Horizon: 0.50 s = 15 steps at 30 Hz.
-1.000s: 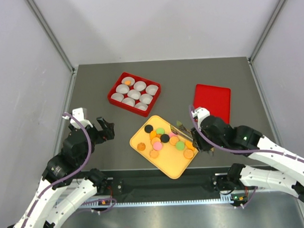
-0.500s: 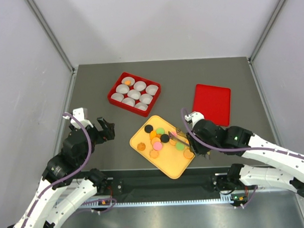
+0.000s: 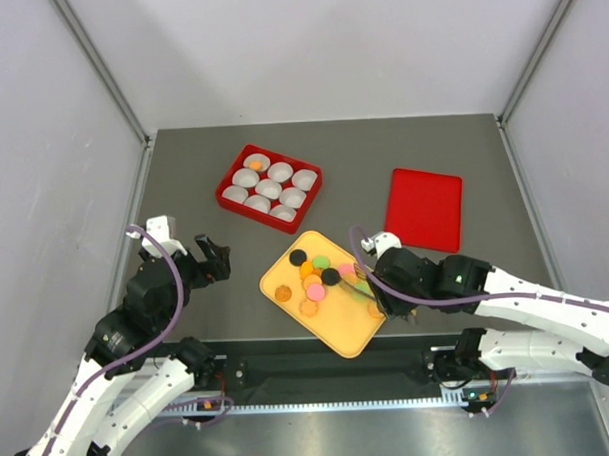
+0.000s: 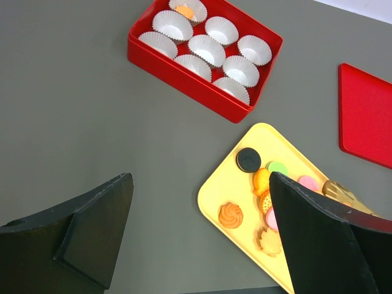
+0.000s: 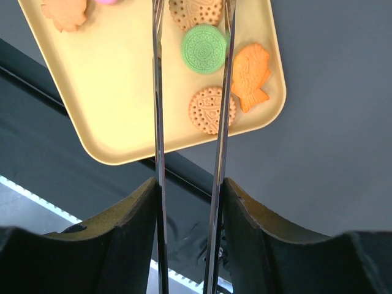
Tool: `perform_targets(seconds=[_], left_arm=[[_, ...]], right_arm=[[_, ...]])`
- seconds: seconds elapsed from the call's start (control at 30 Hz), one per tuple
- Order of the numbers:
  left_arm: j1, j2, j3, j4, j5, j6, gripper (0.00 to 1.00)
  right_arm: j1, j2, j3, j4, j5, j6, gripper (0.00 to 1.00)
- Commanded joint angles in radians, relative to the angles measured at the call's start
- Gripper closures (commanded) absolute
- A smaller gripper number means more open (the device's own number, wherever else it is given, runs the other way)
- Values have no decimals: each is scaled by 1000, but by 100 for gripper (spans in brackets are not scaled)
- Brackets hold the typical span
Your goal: Pack the cookies
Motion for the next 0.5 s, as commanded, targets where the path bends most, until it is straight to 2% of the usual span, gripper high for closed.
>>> perform_targets(seconds=[0.0, 0.37, 0.47], left_arm=[[-2, -15, -8, 29, 0, 11, 3], [-2, -18, -8, 31, 0, 10, 3], [-2, -18, -8, 31, 2, 10, 3]], right_arm=[[24, 17, 17, 9, 34, 17, 55], [44, 52, 23, 17, 48, 20, 54], [46, 57, 31, 16, 51, 18, 57]])
